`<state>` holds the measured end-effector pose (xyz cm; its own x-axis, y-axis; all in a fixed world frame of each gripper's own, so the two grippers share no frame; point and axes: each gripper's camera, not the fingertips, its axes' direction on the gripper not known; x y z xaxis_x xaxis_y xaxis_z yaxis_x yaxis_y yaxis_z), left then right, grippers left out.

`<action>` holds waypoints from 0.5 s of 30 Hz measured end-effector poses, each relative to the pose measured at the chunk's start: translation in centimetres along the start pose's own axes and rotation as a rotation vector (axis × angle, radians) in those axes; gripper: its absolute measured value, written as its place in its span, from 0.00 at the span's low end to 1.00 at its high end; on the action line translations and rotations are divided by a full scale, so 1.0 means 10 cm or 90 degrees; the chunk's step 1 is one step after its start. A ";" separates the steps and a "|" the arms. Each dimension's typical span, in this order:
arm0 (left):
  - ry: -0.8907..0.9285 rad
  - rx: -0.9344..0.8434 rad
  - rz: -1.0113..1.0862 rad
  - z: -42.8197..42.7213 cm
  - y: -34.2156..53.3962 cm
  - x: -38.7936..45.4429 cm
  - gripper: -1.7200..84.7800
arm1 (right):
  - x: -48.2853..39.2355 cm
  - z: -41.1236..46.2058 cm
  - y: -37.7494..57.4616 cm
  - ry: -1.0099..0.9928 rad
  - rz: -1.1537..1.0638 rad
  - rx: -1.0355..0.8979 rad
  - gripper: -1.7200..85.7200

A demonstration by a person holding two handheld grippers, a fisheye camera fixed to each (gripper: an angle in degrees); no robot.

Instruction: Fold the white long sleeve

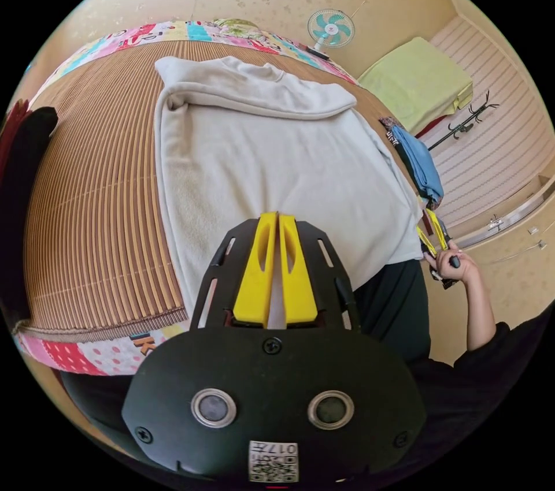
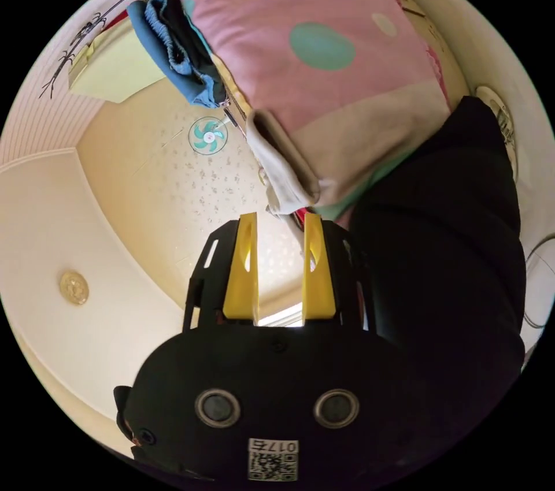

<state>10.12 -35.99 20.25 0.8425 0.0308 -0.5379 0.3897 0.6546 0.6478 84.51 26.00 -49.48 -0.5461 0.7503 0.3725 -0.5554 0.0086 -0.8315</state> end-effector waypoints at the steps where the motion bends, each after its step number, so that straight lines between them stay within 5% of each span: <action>1: -0.013 -0.007 0.007 0.01 0.01 0.05 0.01 | 0.00 0.05 -0.07 0.021 0.019 0.005 0.11; 3: -0.019 -0.024 0.006 0.01 0.00 0.08 0.01 | -0.15 0.03 -0.06 0.040 0.026 0.035 0.08; 6: -0.018 -0.060 -0.009 0.00 0.00 0.10 0.01 | -1.01 -0.12 0.05 -0.049 -0.182 0.089 0.06; 10: 0.004 -0.058 -0.032 -0.03 0.12 0.07 0.01 | -1.84 -0.39 -0.03 0.000 -0.457 0.184 0.06; 15: 0.046 -0.060 -0.062 -0.10 0.22 -0.03 0.01 | -1.04 -0.59 -0.23 0.039 -0.290 0.231 0.11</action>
<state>10.34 -33.84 21.27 0.7725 0.0152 -0.6348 0.4285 0.7254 0.5387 95.14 22.03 -53.90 -0.1705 0.7613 0.6256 -0.9105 0.1210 -0.3953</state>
